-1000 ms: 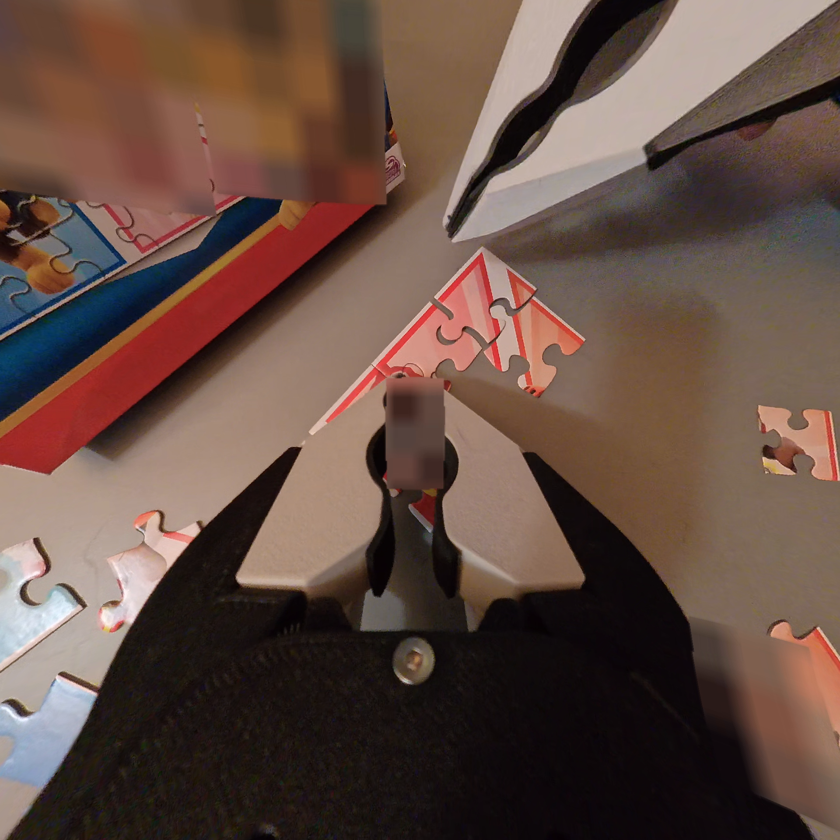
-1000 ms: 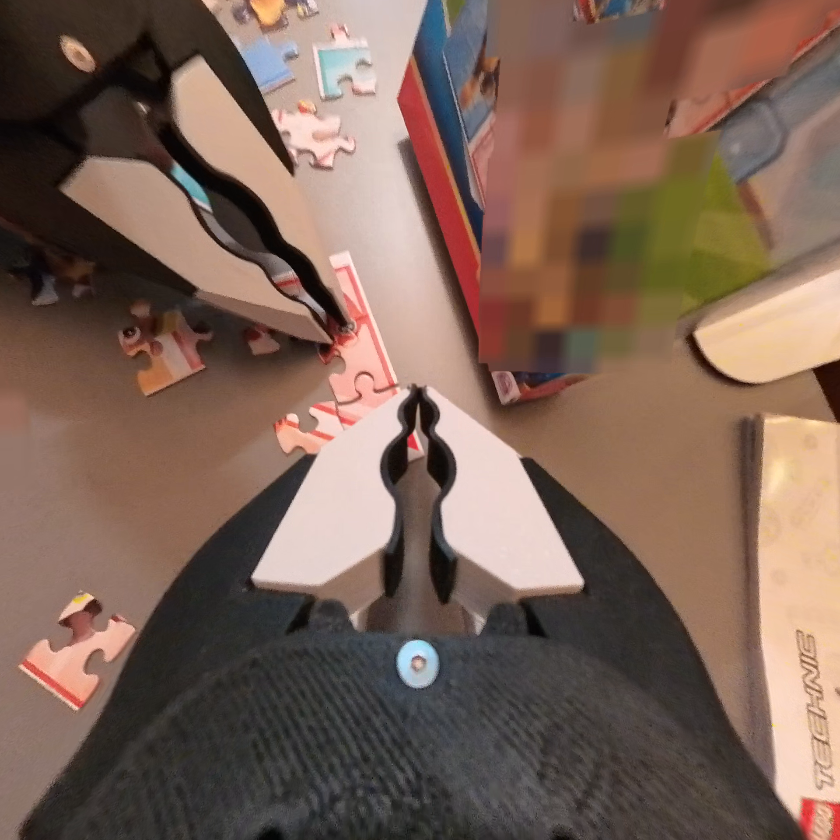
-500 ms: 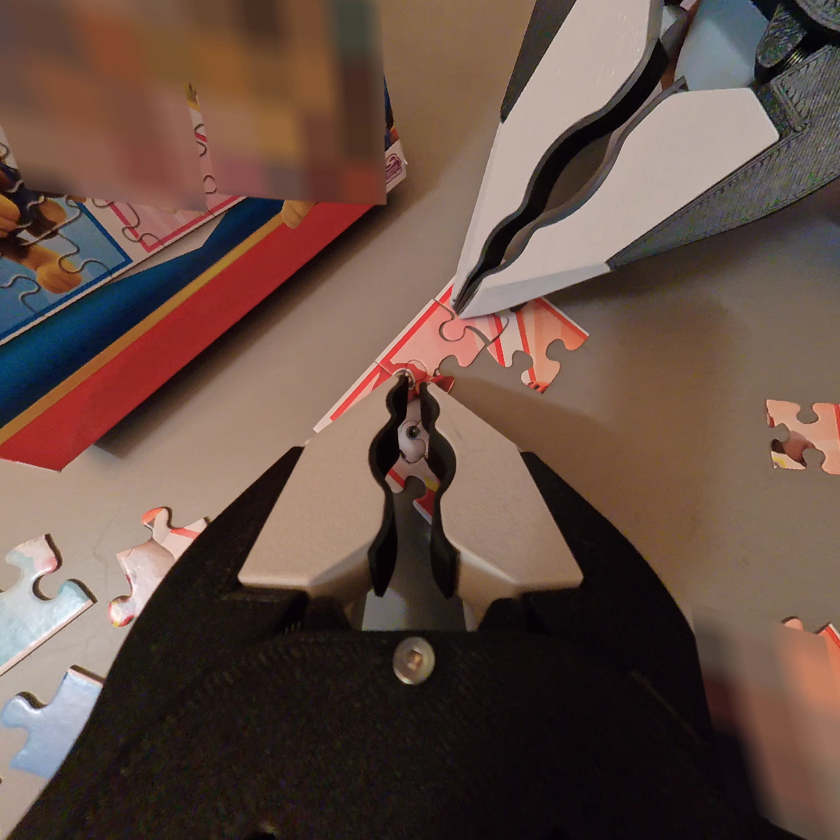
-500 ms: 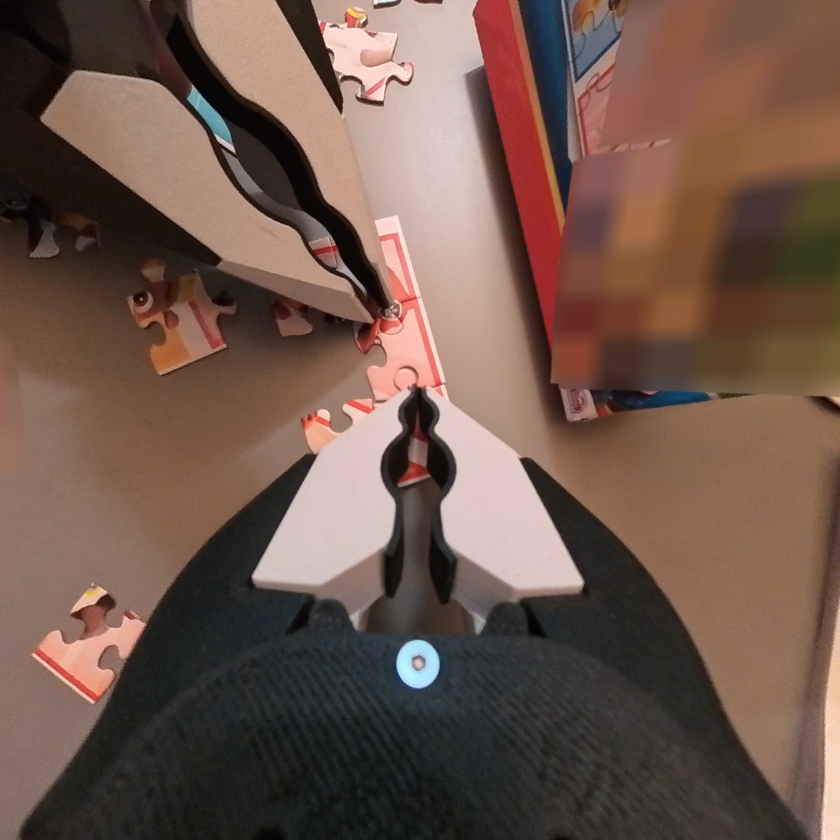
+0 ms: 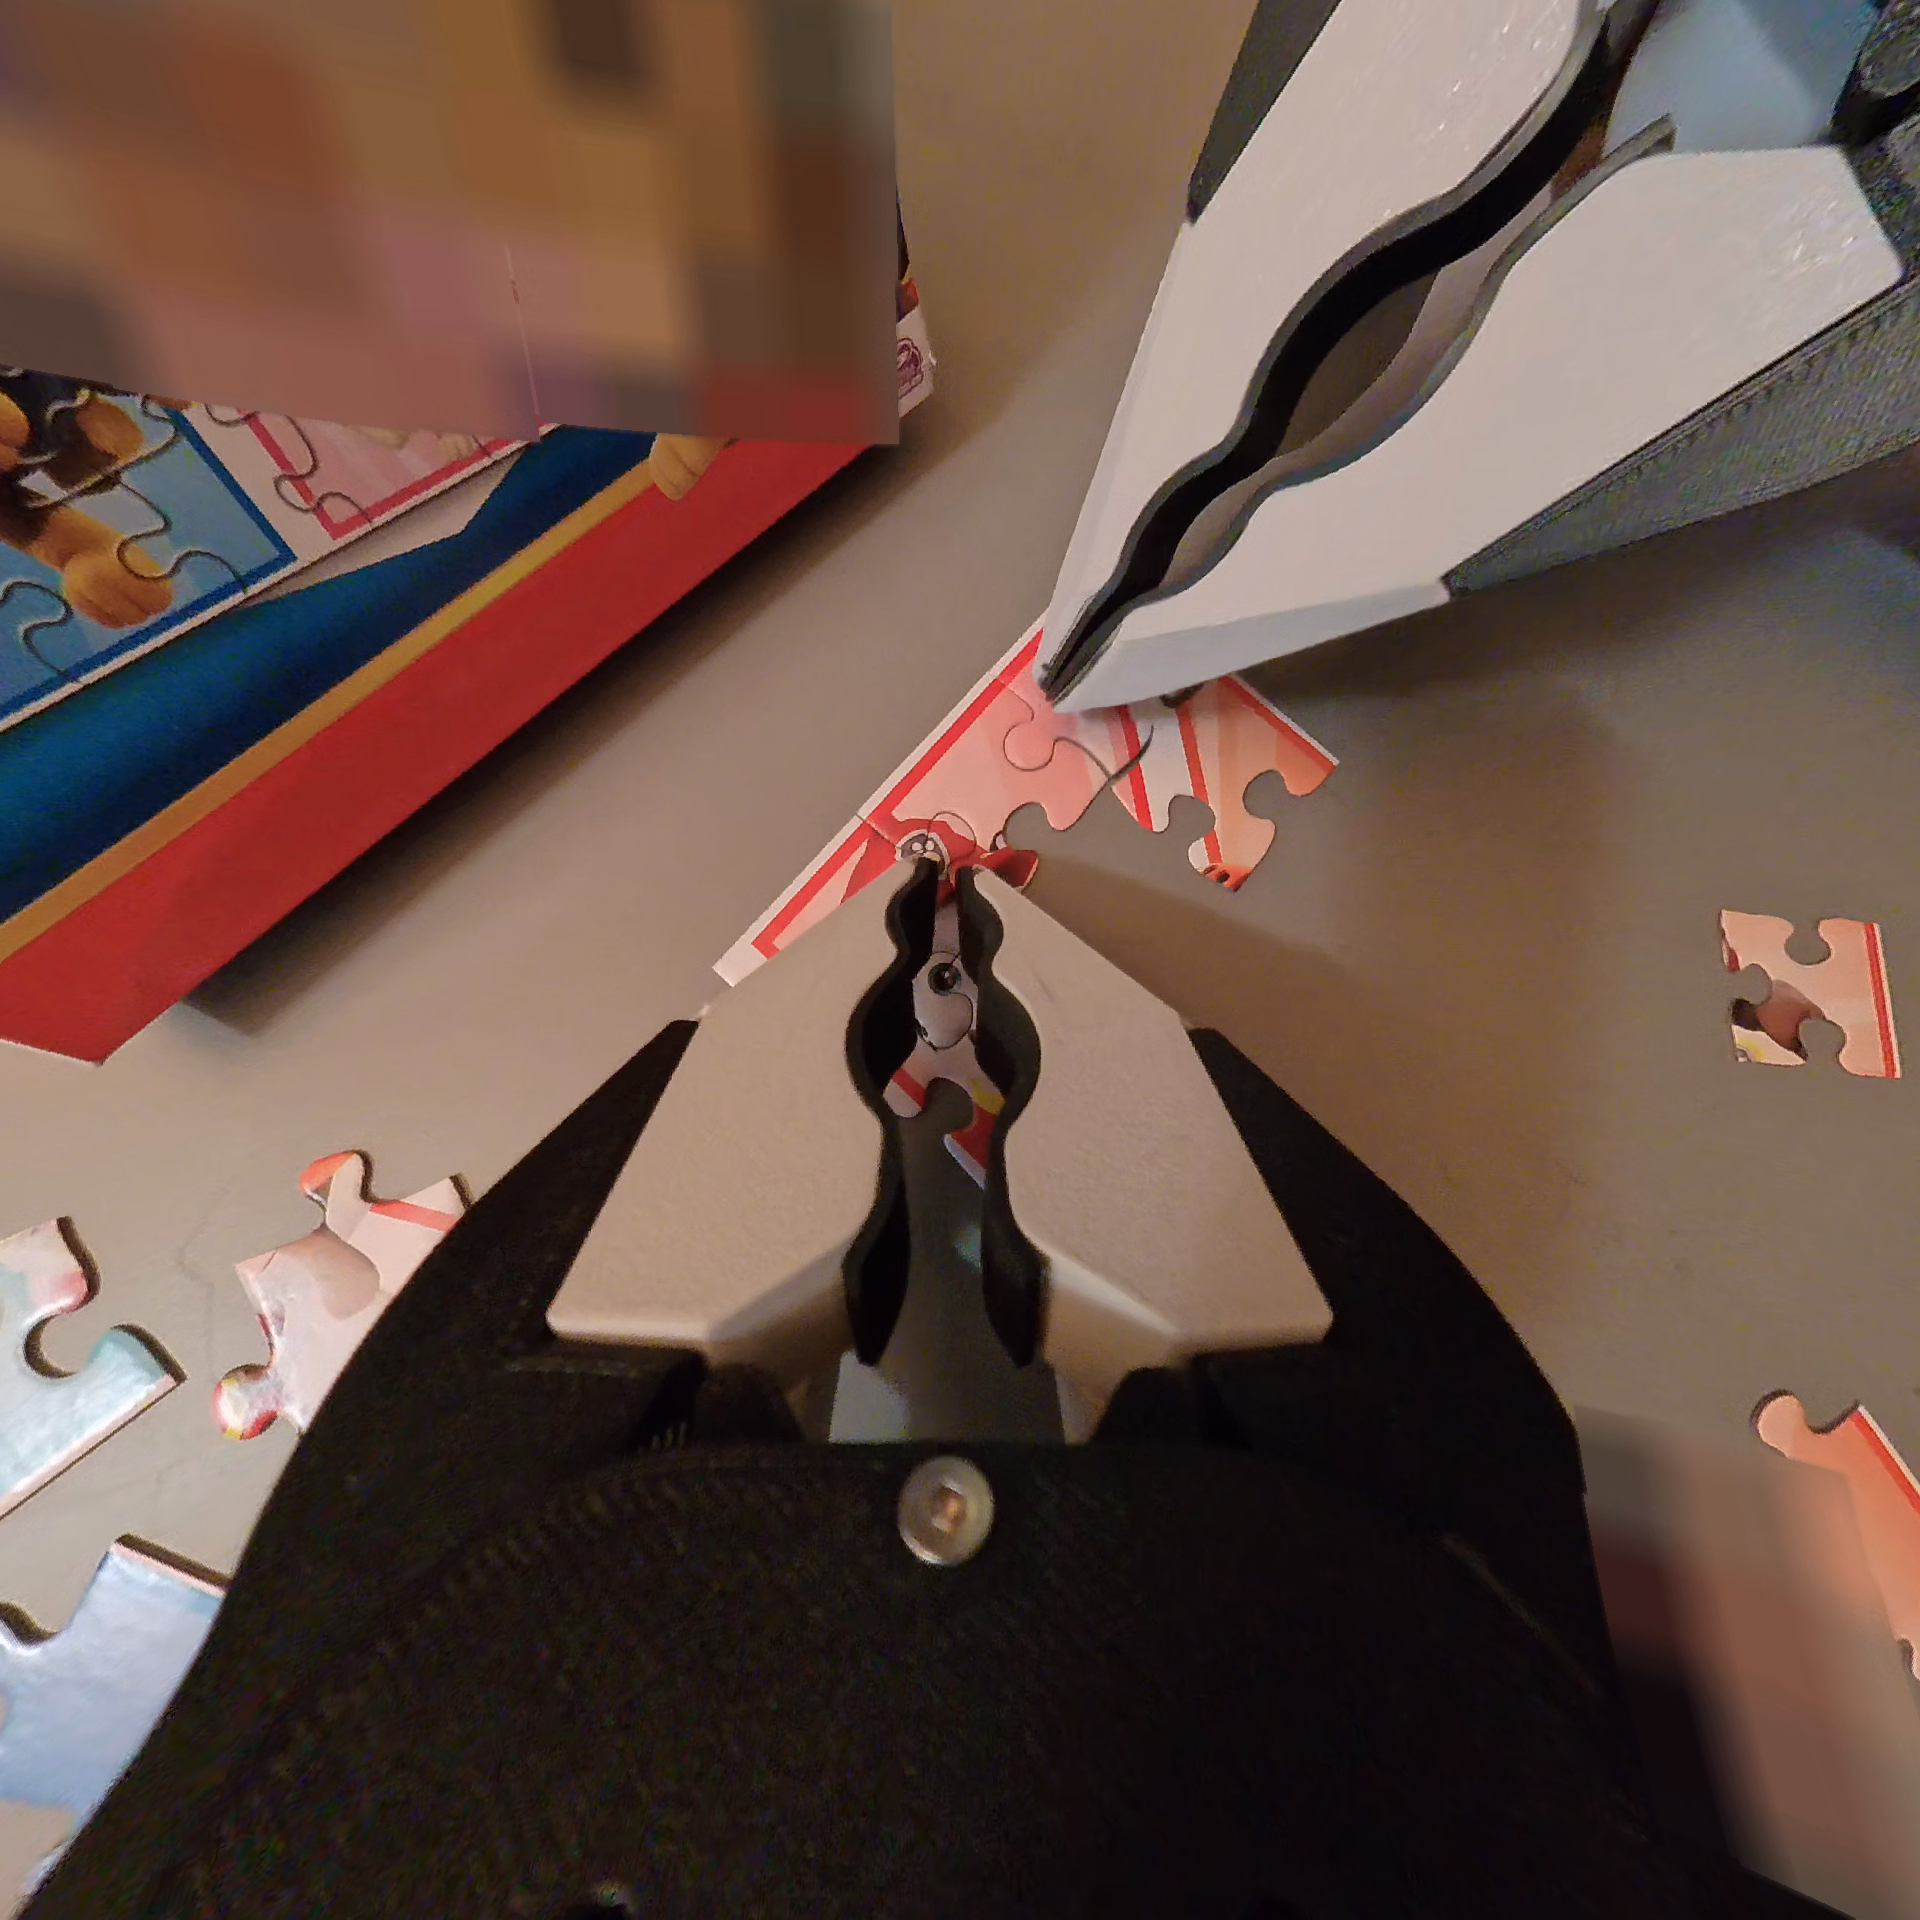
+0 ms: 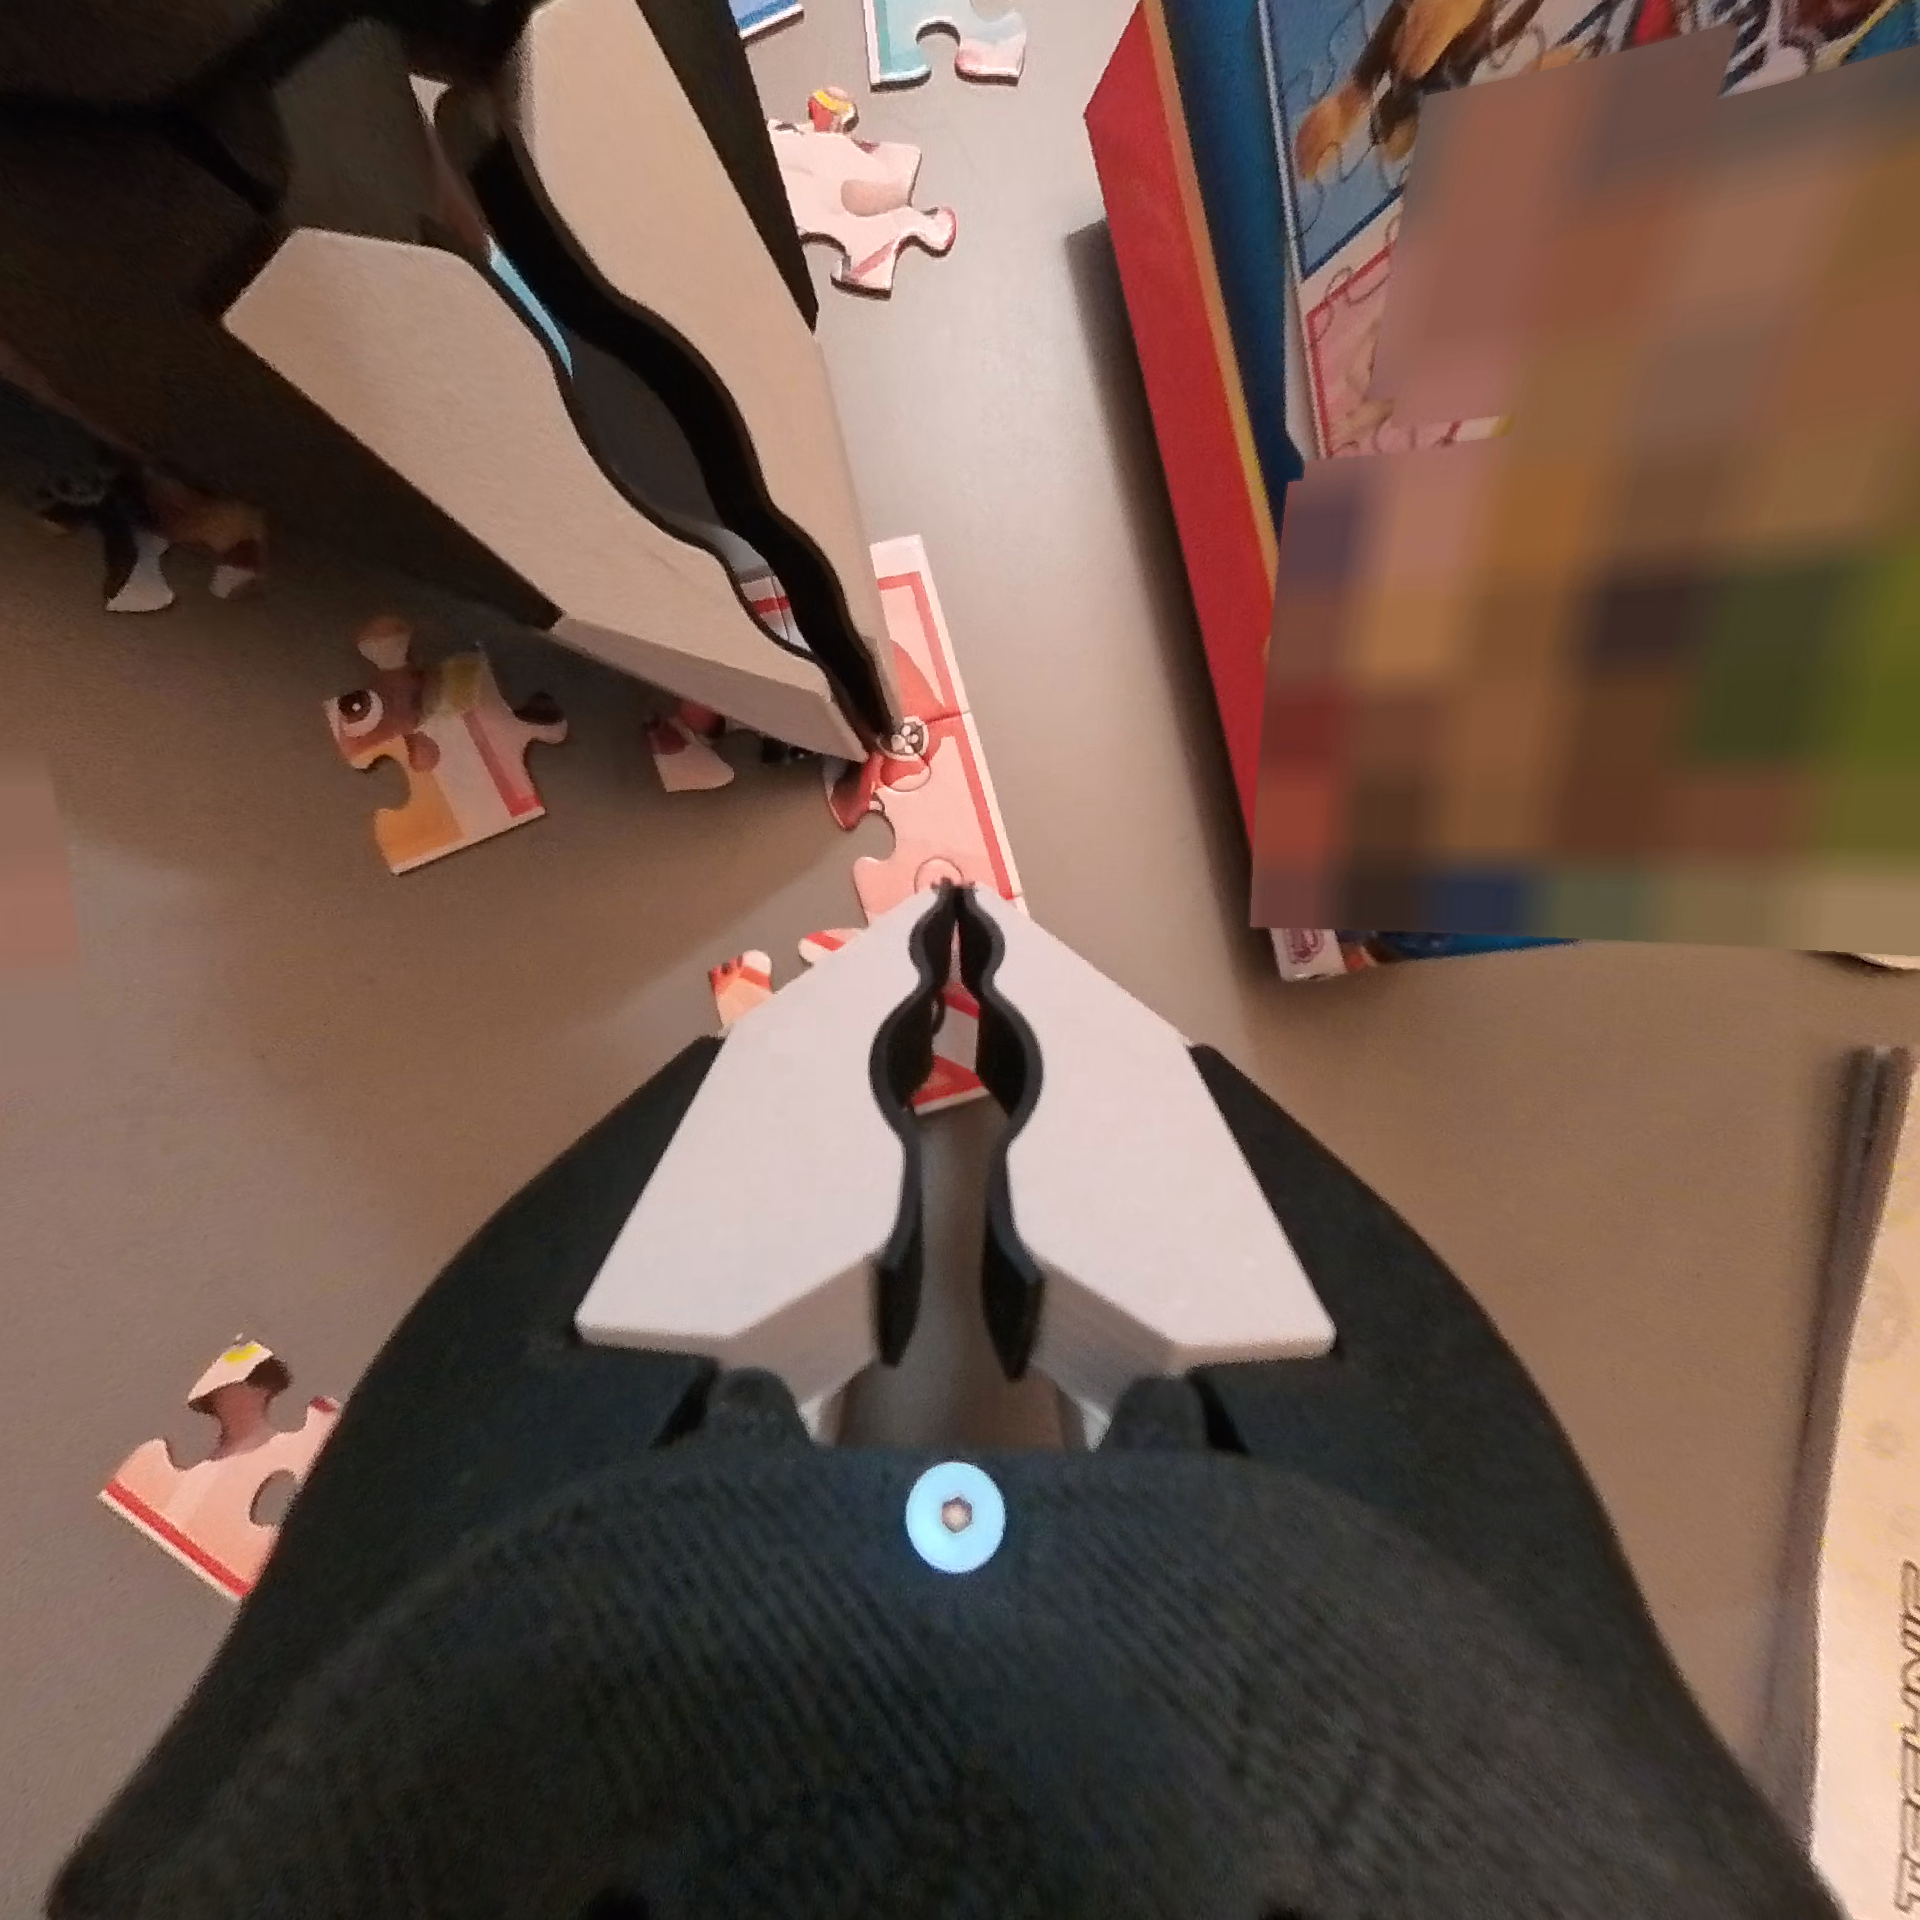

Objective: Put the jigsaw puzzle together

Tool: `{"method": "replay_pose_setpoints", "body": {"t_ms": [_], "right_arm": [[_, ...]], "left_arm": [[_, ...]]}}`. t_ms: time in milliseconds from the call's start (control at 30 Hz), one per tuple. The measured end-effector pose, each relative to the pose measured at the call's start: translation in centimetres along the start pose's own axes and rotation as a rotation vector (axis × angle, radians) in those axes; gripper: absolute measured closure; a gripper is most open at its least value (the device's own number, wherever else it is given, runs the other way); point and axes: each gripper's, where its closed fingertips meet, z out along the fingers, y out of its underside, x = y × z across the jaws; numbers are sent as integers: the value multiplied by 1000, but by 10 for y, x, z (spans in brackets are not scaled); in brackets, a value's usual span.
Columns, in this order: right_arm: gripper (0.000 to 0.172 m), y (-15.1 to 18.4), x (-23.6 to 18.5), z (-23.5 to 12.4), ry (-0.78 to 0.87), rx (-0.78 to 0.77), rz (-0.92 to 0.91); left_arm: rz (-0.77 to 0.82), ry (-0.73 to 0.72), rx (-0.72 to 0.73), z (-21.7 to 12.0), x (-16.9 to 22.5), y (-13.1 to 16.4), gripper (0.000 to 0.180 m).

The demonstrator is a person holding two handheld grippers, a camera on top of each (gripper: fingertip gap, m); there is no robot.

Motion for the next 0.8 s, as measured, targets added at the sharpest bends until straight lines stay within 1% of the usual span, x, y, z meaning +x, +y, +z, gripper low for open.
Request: {"method": "replay_pose_setpoints", "body": {"t_ms": [233, 500, 800], "right_arm": [[172, 11, -5, 4, -36, -48, 2], [172, 9, -8, 5, -55, -31, 21], [172, 16, -9, 0, -67, -76, 37]], "left_arm": [[-4, 4, 5, 0, 0, 0, 179], [-6, 7, 7, 0, 1, 0, 180], [-6, 6, 8, 0, 0, 0, 179]]}}
